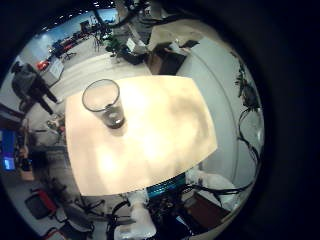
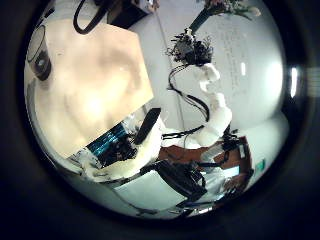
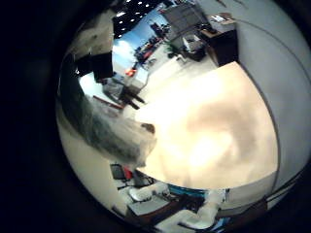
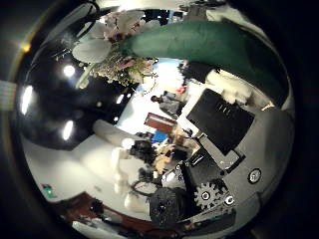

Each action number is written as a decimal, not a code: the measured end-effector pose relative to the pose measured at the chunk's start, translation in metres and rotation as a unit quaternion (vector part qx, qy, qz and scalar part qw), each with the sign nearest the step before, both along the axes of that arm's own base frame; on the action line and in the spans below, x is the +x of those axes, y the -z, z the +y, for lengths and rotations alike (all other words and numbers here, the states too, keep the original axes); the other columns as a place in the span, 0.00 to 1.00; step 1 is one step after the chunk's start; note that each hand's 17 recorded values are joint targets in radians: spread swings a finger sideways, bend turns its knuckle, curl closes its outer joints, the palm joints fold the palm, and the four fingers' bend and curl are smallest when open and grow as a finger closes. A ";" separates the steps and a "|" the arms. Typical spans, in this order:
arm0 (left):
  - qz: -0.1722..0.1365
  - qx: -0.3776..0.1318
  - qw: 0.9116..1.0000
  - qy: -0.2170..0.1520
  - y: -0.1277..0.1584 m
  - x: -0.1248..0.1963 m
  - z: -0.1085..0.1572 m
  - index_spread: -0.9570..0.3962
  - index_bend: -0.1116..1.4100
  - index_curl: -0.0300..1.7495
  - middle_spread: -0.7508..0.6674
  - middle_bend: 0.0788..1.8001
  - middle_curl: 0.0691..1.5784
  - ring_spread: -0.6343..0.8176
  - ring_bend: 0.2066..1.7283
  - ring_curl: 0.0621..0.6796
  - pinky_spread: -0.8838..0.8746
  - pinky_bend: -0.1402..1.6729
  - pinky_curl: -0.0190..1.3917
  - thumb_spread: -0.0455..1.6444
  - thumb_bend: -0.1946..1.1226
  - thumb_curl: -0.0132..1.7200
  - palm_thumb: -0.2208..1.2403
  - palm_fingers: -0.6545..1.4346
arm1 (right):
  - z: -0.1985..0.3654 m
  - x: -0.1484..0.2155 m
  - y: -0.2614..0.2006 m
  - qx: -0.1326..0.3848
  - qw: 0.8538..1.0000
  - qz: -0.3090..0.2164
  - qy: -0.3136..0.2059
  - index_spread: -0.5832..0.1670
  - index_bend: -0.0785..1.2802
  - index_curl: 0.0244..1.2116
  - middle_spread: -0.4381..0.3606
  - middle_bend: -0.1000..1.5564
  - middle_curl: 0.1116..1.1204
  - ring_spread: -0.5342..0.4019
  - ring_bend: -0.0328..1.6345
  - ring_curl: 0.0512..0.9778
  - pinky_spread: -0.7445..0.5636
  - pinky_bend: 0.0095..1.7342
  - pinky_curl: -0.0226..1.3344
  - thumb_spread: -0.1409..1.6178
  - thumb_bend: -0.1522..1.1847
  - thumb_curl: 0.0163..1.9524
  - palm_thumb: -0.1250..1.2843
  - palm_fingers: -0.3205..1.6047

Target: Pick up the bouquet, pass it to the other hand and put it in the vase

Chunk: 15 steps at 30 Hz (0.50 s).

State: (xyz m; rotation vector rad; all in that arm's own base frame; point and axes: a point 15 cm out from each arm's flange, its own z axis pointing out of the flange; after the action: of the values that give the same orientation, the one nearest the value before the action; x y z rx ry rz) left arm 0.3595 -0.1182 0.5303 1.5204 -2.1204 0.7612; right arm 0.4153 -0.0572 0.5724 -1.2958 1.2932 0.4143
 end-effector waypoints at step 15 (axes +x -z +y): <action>0.084 -0.230 0.969 0.016 -0.011 0.017 -0.025 0.75 0.18 0.20 0.71 0.08 0.19 0.76 0.24 0.24 0.80 0.39 0.09 0.66 0.13 0.18 0.30 0.42 | 0.115 -0.020 0.012 0.130 0.969 -0.021 -0.210 0.49 0.93 0.70 0.39 0.89 0.64 0.39 0.92 0.63 0.42 0.74 0.59 0.52 0.17 0.60 0.92 0.77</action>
State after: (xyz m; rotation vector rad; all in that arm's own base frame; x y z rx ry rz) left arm 0.3769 -0.1435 0.5410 1.2469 -1.6901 0.9908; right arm 0.3958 0.0580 0.5600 -1.3411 0.8875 0.8231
